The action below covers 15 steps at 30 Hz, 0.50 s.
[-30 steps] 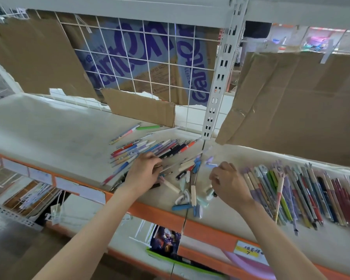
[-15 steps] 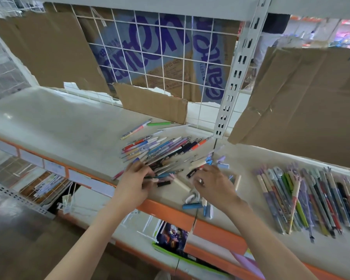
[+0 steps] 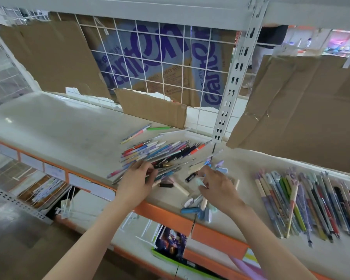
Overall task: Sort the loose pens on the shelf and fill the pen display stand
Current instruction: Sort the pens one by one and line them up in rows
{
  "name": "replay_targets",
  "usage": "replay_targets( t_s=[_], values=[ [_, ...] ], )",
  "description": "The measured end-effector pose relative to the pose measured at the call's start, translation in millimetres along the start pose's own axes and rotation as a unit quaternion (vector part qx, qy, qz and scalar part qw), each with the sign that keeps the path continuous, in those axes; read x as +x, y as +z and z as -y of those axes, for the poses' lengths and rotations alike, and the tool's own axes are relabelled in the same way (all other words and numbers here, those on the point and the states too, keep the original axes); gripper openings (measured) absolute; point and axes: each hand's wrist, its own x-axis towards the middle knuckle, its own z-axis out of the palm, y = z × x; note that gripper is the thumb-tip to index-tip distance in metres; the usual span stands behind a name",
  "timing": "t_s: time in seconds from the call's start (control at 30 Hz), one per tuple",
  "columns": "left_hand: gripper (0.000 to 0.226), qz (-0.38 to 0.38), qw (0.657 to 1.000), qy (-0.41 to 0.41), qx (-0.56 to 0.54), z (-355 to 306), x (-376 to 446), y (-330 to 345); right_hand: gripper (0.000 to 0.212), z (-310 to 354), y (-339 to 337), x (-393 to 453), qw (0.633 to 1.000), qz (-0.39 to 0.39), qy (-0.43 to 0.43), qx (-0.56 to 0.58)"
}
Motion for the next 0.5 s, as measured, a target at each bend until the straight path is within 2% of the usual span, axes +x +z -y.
replay_targets(
  t_s=[0.13, 0.27, 0.37, 0.43, 0.5],
  values=[
    [0.01, -0.029, 0.999, 0.009, 0.019, -4, 32, 1, 0.015, 3, -4, 0, 0.998, -0.019, -0.009, 0.058],
    [0.019, 0.048, 0.994, -0.031, 0.09, -6, 56, 12, 0.01, 4, -5, -3, 0.995, -0.04, -0.003, 0.093],
    [0.015, 0.055, 0.993, -0.033, 0.099, -7, 59, 10, 0.009, 0, -10, -5, 0.991, -0.062, 0.015, 0.117],
    [0.015, 0.028, 0.995, -0.01, 0.091, -9, 57, 5, 0.007, -2, -15, -5, 0.976, -0.065, 0.049, 0.204],
    [0.014, 0.002, 1.0, 0.009, 0.01, -17, 53, -2, 0.006, -2, -21, -6, 0.934, -0.046, 0.078, 0.347]
  ],
)
